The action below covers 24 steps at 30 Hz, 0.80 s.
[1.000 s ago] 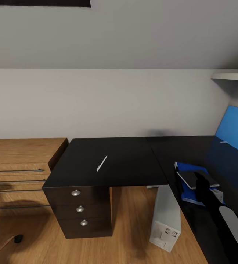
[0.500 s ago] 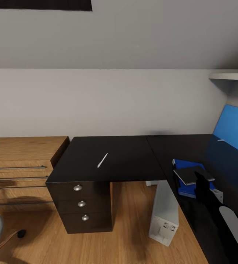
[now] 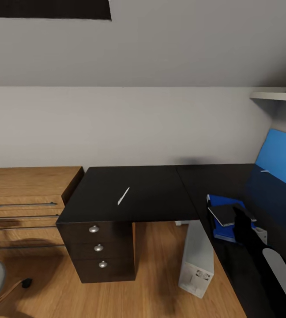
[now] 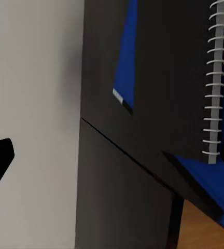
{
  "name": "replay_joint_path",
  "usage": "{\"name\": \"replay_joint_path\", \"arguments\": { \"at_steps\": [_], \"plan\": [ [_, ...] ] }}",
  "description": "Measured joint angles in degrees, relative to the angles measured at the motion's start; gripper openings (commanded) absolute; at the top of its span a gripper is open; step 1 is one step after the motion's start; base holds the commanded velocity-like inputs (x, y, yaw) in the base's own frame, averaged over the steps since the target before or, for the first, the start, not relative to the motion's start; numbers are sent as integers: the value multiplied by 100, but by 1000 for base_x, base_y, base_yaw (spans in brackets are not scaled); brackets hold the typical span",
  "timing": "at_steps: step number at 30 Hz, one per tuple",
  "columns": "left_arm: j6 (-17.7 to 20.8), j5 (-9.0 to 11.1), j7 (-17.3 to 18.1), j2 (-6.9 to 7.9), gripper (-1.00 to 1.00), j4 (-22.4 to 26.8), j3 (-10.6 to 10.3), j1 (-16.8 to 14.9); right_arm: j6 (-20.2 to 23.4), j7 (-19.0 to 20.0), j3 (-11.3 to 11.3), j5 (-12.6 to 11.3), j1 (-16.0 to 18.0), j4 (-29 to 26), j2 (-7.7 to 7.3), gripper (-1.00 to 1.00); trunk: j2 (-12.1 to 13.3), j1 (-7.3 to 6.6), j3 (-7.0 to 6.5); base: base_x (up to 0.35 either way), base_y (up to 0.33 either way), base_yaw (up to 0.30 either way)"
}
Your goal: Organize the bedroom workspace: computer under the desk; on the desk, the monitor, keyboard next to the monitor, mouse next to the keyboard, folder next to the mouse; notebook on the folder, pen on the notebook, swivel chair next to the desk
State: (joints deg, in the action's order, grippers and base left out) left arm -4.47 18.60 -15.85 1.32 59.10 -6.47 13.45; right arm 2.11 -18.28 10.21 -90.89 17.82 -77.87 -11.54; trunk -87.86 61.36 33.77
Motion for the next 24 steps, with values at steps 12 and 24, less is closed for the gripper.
{"name": "replay_joint_path", "arguments": {
  "at_steps": [12, 24],
  "plan": [
    [18, 4, -8, 0, 100, -42, -2, -2, -5, -36, -210, 1477, -2, -531, 99, 100, 481, -264, -216, 0, 0, 0],
    [18, 4, -9, 0, 100, -58, 0, -3, 214, -938, -2397, 3871, 12, -616, 186, 100, 963, -527, -431, 0, 0, 0]
  ]
}}
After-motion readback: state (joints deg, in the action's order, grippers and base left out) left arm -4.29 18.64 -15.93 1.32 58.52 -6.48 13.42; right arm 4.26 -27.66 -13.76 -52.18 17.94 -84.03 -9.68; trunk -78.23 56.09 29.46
